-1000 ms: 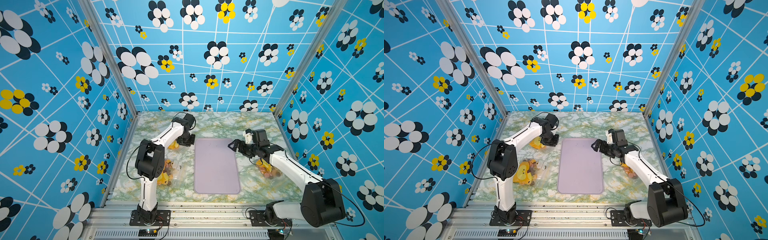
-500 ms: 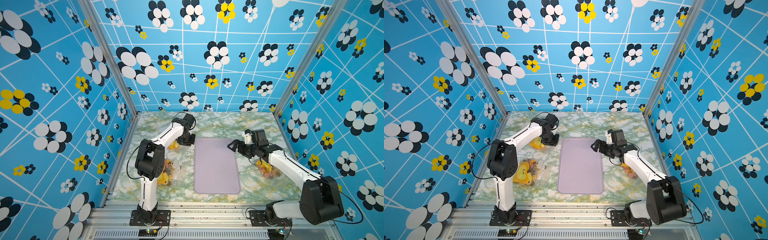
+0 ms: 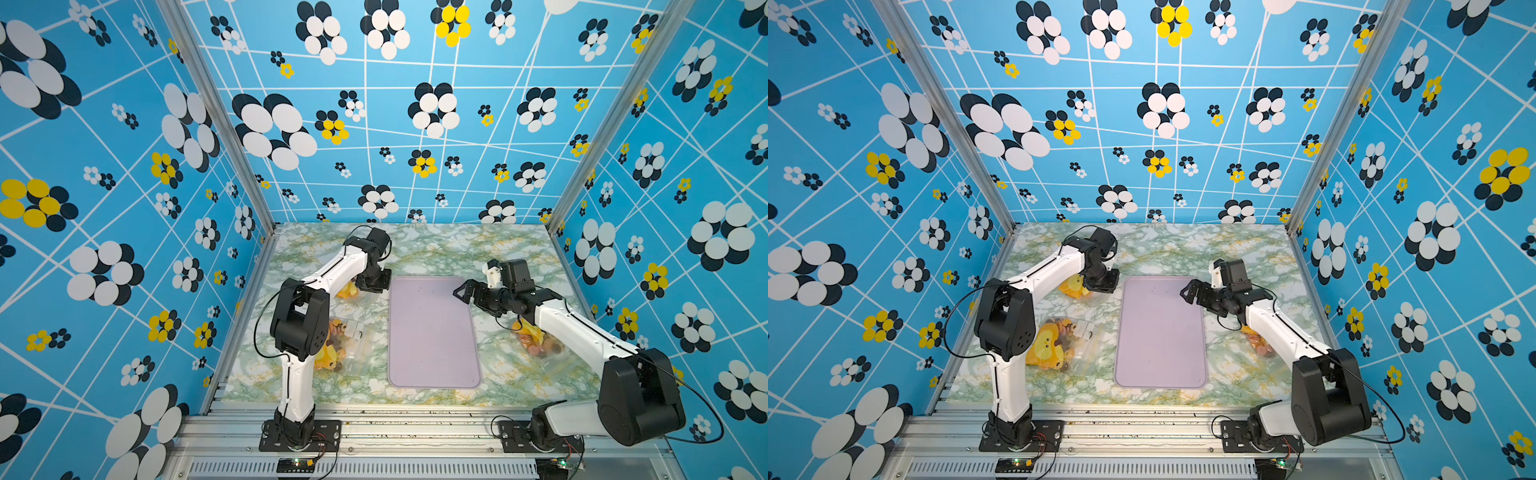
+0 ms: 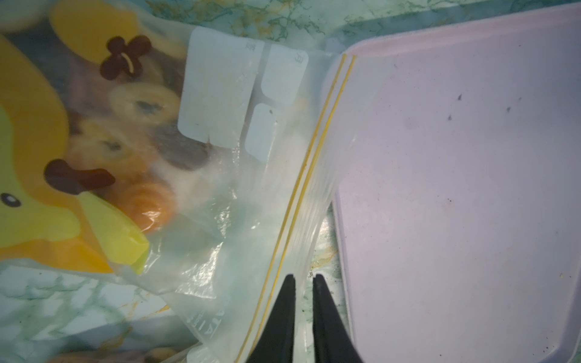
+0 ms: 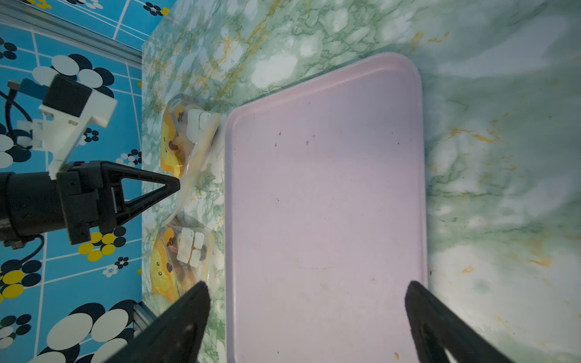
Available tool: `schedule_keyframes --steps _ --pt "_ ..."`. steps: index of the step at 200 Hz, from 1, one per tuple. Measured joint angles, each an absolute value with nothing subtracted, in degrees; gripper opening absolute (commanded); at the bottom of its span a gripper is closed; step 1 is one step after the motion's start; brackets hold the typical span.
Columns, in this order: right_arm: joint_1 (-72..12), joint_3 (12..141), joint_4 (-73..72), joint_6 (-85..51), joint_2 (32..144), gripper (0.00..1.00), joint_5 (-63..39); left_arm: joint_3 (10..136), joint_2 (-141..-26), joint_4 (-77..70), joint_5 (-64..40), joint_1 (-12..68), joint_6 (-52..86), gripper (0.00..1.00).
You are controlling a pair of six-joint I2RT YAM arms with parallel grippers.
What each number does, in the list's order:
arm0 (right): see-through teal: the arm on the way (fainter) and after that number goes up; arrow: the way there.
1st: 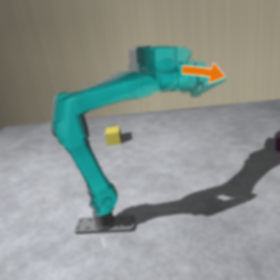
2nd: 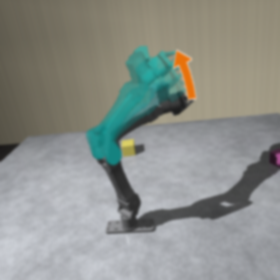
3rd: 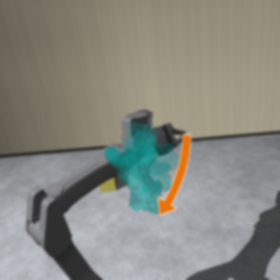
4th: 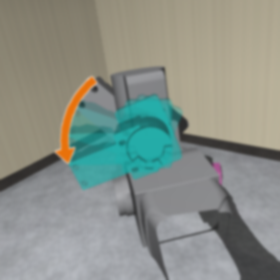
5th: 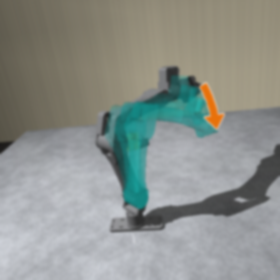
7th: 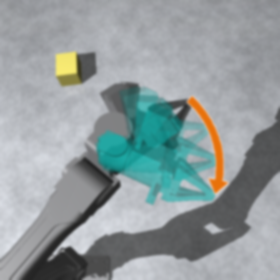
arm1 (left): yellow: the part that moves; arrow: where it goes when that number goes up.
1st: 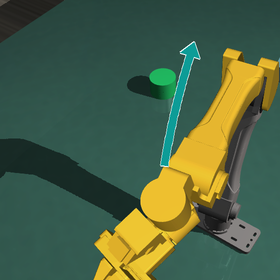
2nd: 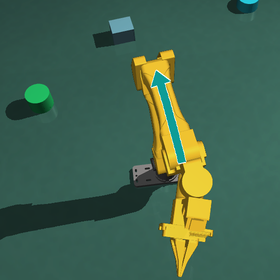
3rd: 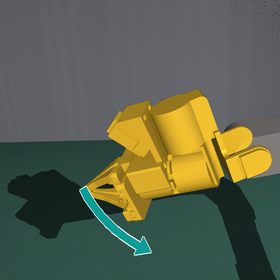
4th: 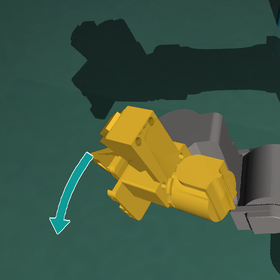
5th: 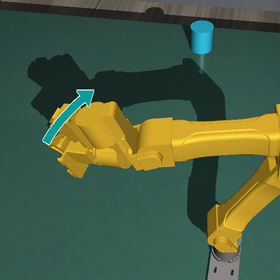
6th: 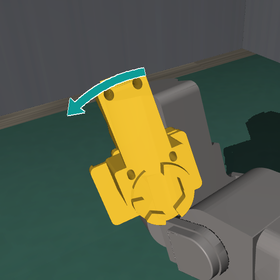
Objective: Pour cookies out of the ziploc bag
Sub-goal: Open the ziploc bag at the center of the board.
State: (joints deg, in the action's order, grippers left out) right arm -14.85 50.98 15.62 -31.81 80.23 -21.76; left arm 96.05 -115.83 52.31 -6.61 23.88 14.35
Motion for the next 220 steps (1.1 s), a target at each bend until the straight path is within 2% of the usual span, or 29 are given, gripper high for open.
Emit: schedule_keyframes --steps 77,184,197,220 --pt "-15.4 50.98 15.57 -31.99 81.01 0.99 -21.76 96.05 -116.9 52.34 -5.21 23.88 14.33 0.09" --pt "-26.17 58.67 11.42 -35.97 93.25 0.99 -21.82 96.05 -118.34 52.31 -4.67 23.66 13.8 0.0" --pt "-27.11 60.58 10.59 -36.93 95.07 0.97 -22.04 96.05 -118.58 52.31 -4.67 23.51 13.69 0.0" --pt "-28.91 63.59 8.29 -38.96 98.59 0.89 -22.9 96.05 -118.61 52.29 -4.67 23.33 13.69 0.0"
